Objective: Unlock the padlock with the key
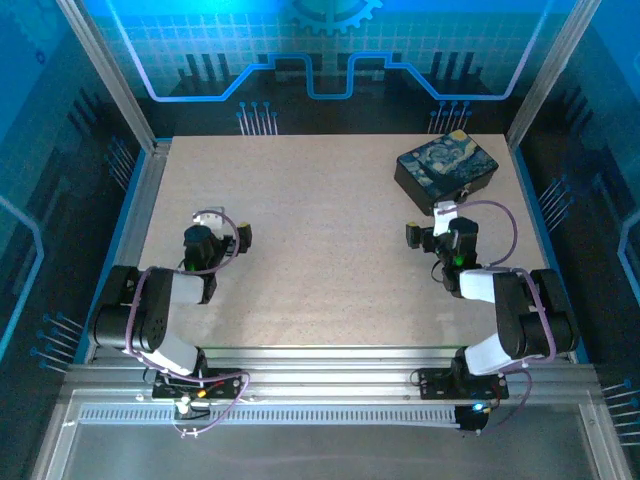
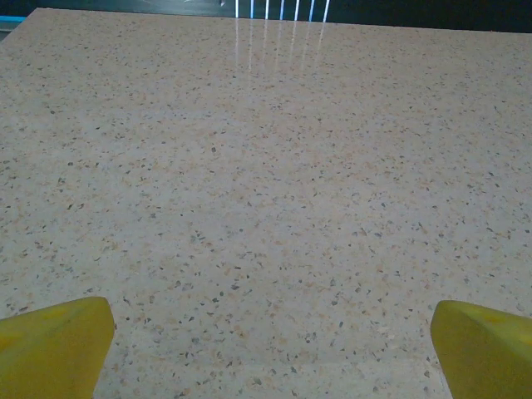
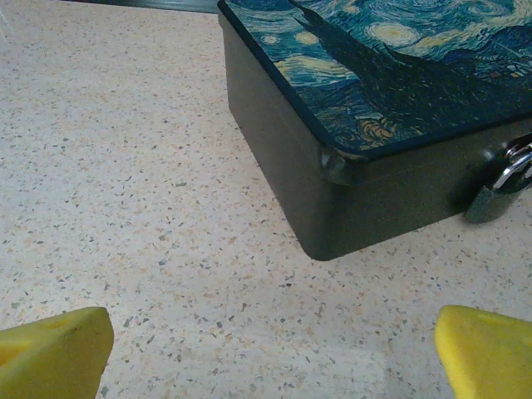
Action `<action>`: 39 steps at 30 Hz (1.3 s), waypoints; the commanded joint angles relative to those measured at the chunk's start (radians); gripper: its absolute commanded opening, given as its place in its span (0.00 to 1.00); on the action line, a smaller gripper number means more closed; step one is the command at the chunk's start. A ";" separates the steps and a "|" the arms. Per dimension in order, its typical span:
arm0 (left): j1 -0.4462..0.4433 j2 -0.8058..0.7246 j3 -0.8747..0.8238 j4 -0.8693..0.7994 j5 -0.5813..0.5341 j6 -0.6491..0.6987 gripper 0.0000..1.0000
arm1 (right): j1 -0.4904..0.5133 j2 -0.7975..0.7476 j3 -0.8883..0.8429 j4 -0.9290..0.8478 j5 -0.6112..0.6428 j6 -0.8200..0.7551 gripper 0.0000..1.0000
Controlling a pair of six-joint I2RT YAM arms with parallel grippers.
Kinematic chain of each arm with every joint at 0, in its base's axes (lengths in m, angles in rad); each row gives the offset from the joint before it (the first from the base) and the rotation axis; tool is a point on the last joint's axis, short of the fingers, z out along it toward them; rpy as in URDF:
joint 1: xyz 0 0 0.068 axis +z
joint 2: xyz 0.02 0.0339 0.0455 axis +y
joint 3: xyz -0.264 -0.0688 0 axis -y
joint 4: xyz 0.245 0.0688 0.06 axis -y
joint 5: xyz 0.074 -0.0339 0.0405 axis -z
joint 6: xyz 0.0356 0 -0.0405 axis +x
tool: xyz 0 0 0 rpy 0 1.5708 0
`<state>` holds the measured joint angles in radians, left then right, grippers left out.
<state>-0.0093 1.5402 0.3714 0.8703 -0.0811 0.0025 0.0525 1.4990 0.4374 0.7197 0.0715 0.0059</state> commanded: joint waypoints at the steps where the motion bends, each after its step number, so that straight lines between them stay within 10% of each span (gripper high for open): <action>1: 0.003 0.006 0.018 0.031 0.010 0.002 0.99 | 0.011 0.006 -0.006 0.038 0.006 -0.014 1.00; 39: 0.032 -0.032 0.059 -0.068 0.066 -0.015 0.99 | -0.016 -0.042 0.043 -0.084 0.036 0.032 0.97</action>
<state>0.0116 1.5398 0.3809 0.8497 -0.0463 -0.0006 0.0509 1.4952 0.4404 0.6994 0.0746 0.0109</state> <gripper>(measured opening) 0.990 0.974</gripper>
